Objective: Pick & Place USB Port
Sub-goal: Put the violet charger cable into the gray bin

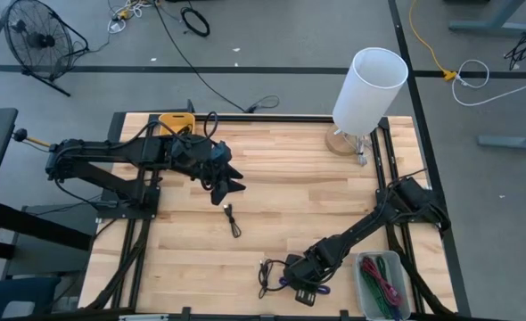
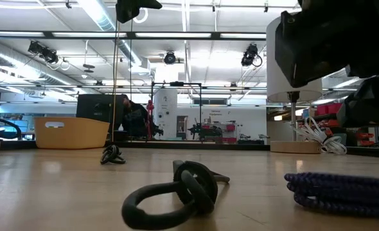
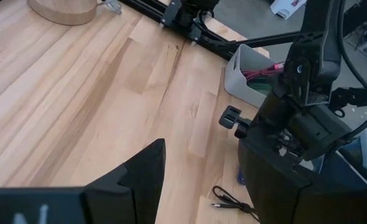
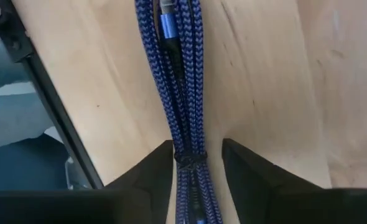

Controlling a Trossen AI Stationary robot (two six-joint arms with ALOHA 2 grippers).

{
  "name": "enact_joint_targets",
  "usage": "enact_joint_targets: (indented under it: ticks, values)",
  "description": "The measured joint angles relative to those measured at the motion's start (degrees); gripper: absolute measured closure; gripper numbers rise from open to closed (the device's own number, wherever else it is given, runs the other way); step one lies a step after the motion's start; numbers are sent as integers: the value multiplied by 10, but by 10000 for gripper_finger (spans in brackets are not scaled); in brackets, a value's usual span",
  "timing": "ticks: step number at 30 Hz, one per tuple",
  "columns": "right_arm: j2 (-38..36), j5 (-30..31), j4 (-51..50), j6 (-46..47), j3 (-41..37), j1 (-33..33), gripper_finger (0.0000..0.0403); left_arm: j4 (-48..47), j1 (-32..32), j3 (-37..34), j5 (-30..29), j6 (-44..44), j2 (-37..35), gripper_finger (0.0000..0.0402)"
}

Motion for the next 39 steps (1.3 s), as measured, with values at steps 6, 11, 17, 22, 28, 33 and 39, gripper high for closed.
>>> enact_joint_targets:
  ticks: [6,11,17,22,28,33,39]
  values:
    - [5,-17,-12,-4,1,-7,380,-5,0,0,0,0,0,195]
    - [-5,-62,-11,5,-3,-20,394,-14,0,0,0,1,0,195]
    - [-87,-114,-59,50,-3,-19,399,-15,0,0,-1,2,0,195]
    - [-175,-131,-116,152,-3,-10,401,-22,0,0,-2,2,0,195]
    - [-264,-146,-228,317,-2,22,402,-25,0,0,-2,3,0,195]
    - [-291,-172,-361,424,-2,61,402,-26,0,0,-2,17,0,195]
    - [-288,-230,-414,484,-2,94,403,-27,0,0,-2,17,0,195]
